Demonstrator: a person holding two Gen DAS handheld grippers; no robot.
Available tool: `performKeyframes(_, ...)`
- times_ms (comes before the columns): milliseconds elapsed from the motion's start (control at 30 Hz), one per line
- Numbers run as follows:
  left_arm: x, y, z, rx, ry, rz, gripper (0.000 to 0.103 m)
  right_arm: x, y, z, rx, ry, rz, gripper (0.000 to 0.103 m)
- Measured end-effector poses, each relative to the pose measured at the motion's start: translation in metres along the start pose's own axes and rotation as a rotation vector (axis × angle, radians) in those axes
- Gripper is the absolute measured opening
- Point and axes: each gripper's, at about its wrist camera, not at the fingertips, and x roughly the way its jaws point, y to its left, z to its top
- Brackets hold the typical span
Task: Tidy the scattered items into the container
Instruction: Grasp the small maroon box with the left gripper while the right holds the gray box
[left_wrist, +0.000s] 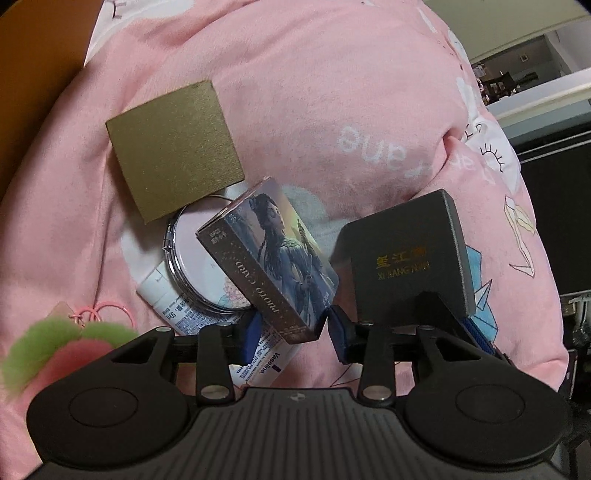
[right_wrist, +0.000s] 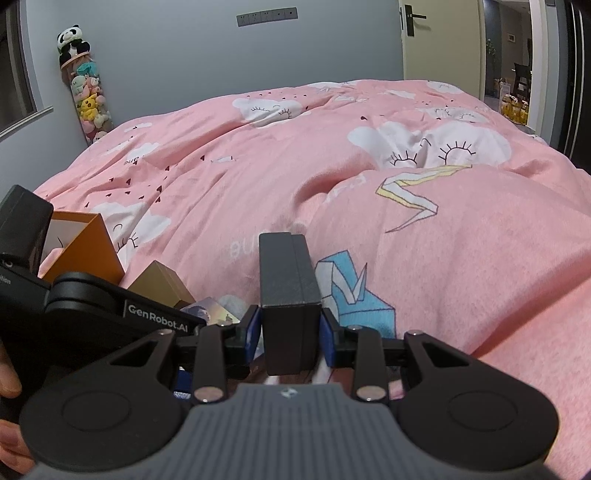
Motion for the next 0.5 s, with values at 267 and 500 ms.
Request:
performKeyframes(267, -0.021, -0.006, -0.007, 0.116, -0.034, 0.055, 0.035, -0.003, 0.005, -0.001, -0.014, -0.001, 0.003, 0.036)
performKeyframes(500, -0.041, -0.011, -0.012, 0.201, -0.063, 0.070, 0.031, -0.009, 0.009, 0.000, -0.023, -0.001, 0.005, 0.036)
